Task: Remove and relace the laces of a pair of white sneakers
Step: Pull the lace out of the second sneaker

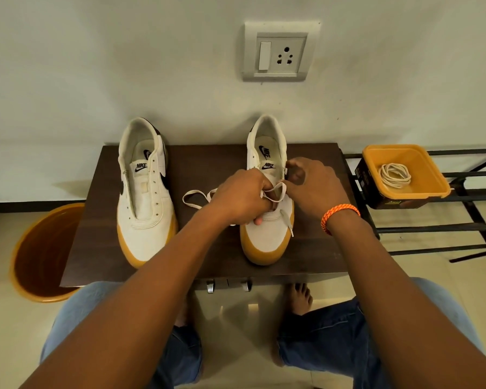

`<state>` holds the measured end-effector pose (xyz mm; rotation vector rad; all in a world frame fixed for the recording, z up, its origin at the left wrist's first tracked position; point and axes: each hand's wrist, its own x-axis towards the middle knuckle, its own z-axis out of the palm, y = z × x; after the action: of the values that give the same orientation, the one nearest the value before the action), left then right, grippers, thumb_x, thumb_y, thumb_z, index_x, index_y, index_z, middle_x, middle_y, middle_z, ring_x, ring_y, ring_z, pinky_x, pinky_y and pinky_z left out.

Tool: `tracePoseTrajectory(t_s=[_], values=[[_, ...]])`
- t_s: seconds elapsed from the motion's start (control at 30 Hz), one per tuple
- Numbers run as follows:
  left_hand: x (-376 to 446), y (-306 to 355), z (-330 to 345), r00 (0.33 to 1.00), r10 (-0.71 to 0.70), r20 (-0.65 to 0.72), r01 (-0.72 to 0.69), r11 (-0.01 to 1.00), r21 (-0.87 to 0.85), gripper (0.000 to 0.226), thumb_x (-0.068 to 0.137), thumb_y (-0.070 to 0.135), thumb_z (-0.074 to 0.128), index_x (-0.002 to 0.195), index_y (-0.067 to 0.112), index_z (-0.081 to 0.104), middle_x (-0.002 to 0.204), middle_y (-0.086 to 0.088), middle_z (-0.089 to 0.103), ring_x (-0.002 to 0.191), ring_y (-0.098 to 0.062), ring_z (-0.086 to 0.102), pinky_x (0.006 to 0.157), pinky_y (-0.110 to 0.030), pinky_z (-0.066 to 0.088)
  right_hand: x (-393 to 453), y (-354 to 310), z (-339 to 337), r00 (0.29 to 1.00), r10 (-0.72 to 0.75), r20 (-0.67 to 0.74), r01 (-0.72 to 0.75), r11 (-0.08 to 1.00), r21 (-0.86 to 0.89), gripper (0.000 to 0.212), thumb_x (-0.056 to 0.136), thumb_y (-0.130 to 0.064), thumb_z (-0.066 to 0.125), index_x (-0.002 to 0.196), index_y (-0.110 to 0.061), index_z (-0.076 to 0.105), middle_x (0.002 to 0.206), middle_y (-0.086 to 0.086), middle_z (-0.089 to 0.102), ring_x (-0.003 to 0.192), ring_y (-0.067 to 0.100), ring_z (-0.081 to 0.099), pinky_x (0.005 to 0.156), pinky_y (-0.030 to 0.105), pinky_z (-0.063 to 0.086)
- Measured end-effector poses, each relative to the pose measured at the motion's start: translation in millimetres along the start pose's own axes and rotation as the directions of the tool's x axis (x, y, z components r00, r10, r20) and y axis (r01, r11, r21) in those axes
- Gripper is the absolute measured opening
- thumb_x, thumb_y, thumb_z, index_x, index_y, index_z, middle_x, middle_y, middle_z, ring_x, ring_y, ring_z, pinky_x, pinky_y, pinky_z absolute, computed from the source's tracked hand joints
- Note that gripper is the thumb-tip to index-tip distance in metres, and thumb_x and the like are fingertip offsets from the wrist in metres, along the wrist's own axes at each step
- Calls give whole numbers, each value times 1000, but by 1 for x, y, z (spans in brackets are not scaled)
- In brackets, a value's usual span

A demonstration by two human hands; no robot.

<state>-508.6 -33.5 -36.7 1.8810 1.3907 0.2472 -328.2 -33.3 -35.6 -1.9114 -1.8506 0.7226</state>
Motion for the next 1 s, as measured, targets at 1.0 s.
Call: tracePoseTrajectory(t_s=[1.0], values=[[0,6,24,976,62,-207,24,921,389,35,104,44,59,130,20,64,122,-10,70,103,-30,70,83,-42,57,-2,-1,6,997,-58,-49,56,998,-38,33,93,-33,73,125,-24,70,114,-1,75,101,20,71,85,36,59]])
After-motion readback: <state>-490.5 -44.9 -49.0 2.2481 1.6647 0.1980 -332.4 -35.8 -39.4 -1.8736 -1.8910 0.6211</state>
